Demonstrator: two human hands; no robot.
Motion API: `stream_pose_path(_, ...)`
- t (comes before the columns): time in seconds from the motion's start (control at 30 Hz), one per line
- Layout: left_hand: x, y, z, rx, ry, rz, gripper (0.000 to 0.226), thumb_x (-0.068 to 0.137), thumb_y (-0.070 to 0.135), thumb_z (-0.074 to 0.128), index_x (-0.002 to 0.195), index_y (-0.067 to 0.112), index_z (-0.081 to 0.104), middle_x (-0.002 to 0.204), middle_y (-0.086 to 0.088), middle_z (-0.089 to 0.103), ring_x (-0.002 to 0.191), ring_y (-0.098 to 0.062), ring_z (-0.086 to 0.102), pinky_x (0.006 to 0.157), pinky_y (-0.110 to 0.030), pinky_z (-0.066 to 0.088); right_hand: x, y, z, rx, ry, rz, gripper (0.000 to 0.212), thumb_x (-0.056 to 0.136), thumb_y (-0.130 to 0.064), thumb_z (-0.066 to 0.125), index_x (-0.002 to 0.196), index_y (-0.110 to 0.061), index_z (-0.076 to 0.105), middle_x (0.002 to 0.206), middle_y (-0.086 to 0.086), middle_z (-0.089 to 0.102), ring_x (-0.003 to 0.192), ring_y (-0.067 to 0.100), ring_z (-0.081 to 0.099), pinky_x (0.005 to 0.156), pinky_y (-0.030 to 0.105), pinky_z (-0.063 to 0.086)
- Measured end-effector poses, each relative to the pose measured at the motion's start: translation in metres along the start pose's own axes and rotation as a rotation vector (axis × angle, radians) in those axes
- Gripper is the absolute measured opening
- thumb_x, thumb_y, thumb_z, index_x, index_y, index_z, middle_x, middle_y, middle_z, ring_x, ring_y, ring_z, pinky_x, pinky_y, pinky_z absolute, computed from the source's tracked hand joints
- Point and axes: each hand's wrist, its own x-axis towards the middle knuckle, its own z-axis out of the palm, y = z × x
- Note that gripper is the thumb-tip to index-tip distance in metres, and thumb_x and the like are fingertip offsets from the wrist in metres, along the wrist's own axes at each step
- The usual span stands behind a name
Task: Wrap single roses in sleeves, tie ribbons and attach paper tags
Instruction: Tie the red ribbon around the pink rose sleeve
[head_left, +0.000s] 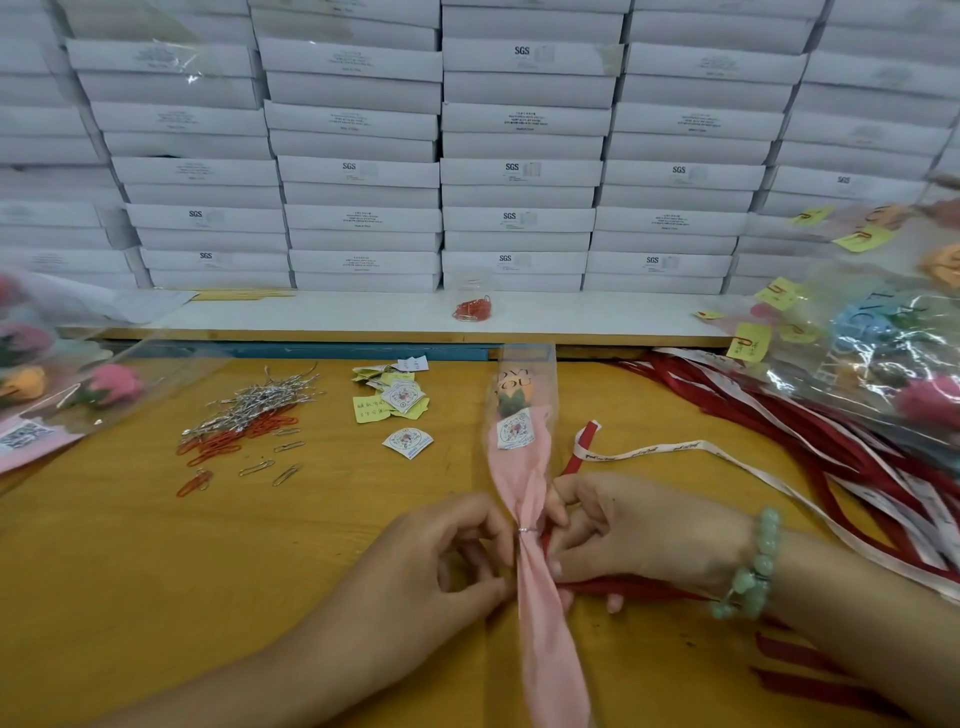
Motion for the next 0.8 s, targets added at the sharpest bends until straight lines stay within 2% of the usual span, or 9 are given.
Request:
stream_pose_path(0.1,0.0,-0.002,0.0,-0.001,0.005,-0.008,0.031,0.084,0.001,0.067,0.085,0.03,0.055,0.076,0.007,0.061,0.056,-0.001,0.048,0.052,-0.013,0.033,0.0,0.0,0.003,-0.032,0.005,-0.017,0.027,0.089,-0.002,0.061,0.094,-0.011,0.036,0.072,-0.002,0.069,0.061,0.006,0.066,0.042,0.015,0.046)
stream_pose_path(0.17,0.001,-0.005,-0.001,-0.032,0.019,-0.028,0.032,0.083,0.001,0.067,0.085,0.03,0.055,0.081,-0.001,0.061,0.063,-0.022,0.052,0.052,-0.017,0.034,-0.001,0.0,0.005,-0.043,0.012,-0.023,0.029,0.089,-0.002,0.062,0.087,-0.012,0.034,0.068,-0.004,0.068,0.056,0.006,0.064,0.042,0.015,0.044)
stream_pose_path(0.2,0.001,-0.006,-0.001,-0.05,0.021,-0.035,0.03,0.082,0.003,0.068,0.086,0.03,0.056,0.082,-0.002,0.061,0.066,-0.026,0.054,0.052,-0.016,0.034,-0.001,0.0,0.005,-0.048,0.014,-0.028,0.031,0.089,-0.002,0.062,0.083,-0.013,0.033,0.067,-0.004,0.068,0.052,0.006,0.062,0.043,0.016,0.042)
stream_pose_path(0.27,0.002,-0.006,0.0,-0.071,0.019,-0.043,0.023,0.079,0.012,0.068,0.088,0.03,0.057,0.081,0.001,0.062,0.067,-0.021,0.056,0.051,-0.013,0.035,-0.001,-0.001,0.005,-0.078,0.004,-0.02,0.032,0.089,-0.004,0.062,0.079,-0.014,0.034,0.064,-0.005,0.068,0.046,0.004,0.059,0.044,0.017,0.04)
stream_pose_path(0.37,0.002,-0.007,0.001,-0.104,0.015,-0.052,0.022,0.076,0.016,0.066,0.089,0.032,0.06,0.077,0.007,0.062,0.063,-0.008,0.054,0.05,-0.011,0.036,-0.003,-0.006,0.004,-0.12,-0.032,0.034,0.028,0.089,-0.009,0.064,0.078,-0.015,0.039,0.062,-0.005,0.069,0.039,0.001,0.051,0.036,0.014,0.039)
stream_pose_path(0.5,0.003,-0.01,-0.001,-0.186,0.021,-0.084,0.03,0.079,0.004,0.07,0.085,0.033,0.066,0.084,-0.002,0.068,0.06,-0.01,0.058,0.051,-0.013,0.041,-0.005,-0.01,-0.001,-0.084,-0.061,0.08,0.013,0.09,-0.005,0.062,0.087,-0.011,0.05,0.065,-0.002,0.068,0.037,0.001,0.046,0.037,0.013,0.039)
stream_pose_path(0.57,0.004,-0.01,-0.002,-0.248,0.019,-0.093,0.024,0.075,0.009,0.07,0.085,0.031,0.067,0.088,-0.005,0.07,0.06,-0.009,0.06,0.054,-0.018,0.046,-0.006,-0.011,-0.004,-0.075,-0.08,0.088,0.008,0.091,-0.003,0.059,0.096,-0.009,0.056,0.066,-0.002,0.067,0.037,0.001,0.045,0.038,0.013,0.039)
stream_pose_path(0.8,0.006,-0.008,-0.005,-0.389,-0.035,-0.1,0.018,0.075,0.012,0.071,0.086,0.026,0.067,0.096,-0.006,0.073,0.064,-0.013,0.063,0.064,-0.024,0.052,-0.007,-0.013,-0.014,-0.006,-0.128,0.149,0.016,0.094,-0.006,0.053,0.092,-0.014,0.067,0.063,-0.004,0.06,0.036,0.0,0.041,0.039,0.012,0.038)
